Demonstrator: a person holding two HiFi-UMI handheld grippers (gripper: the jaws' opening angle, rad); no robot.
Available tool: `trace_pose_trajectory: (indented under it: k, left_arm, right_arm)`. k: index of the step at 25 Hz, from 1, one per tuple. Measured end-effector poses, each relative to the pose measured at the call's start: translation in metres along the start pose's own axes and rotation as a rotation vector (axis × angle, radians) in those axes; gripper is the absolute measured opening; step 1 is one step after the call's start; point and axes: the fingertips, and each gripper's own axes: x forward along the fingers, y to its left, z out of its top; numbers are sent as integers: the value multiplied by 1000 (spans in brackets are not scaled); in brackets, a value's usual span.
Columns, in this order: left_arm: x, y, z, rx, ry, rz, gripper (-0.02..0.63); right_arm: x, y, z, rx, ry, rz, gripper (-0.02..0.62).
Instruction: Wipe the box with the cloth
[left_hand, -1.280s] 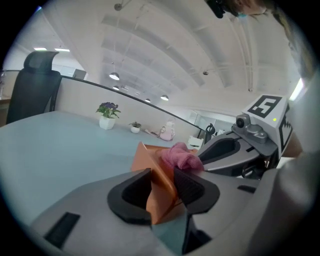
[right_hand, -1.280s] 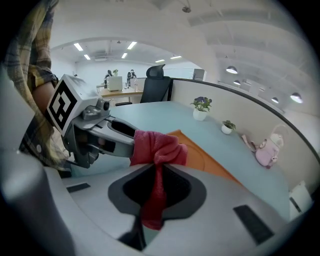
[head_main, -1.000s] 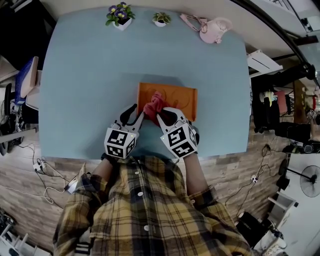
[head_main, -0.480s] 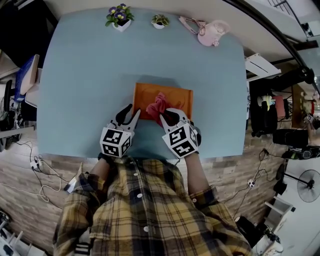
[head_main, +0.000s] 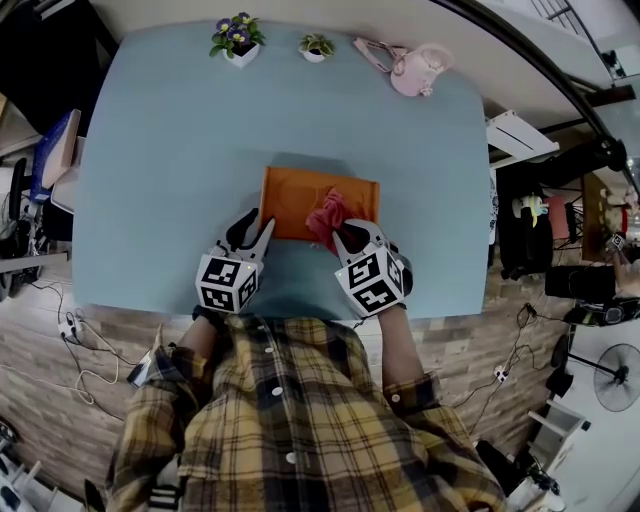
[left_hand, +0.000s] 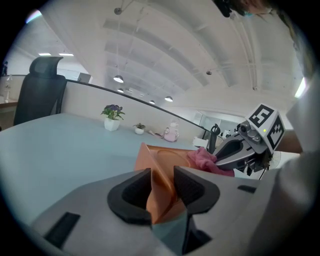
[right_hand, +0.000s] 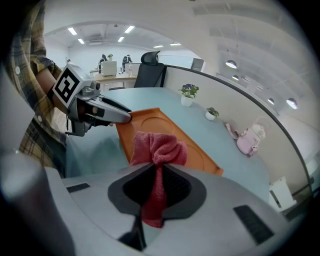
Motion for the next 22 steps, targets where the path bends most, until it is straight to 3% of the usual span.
trace_pose_trajectory:
  k: [17,22]
  left_arm:
    - [-1,-1,0,10,0,6,140]
    - [-2,0,0,5,-2,6,140]
  right_arm:
    - [-34,-33,-48,-42,99,-146,49]
    - [-41,-37,-54,2,98,-167,49]
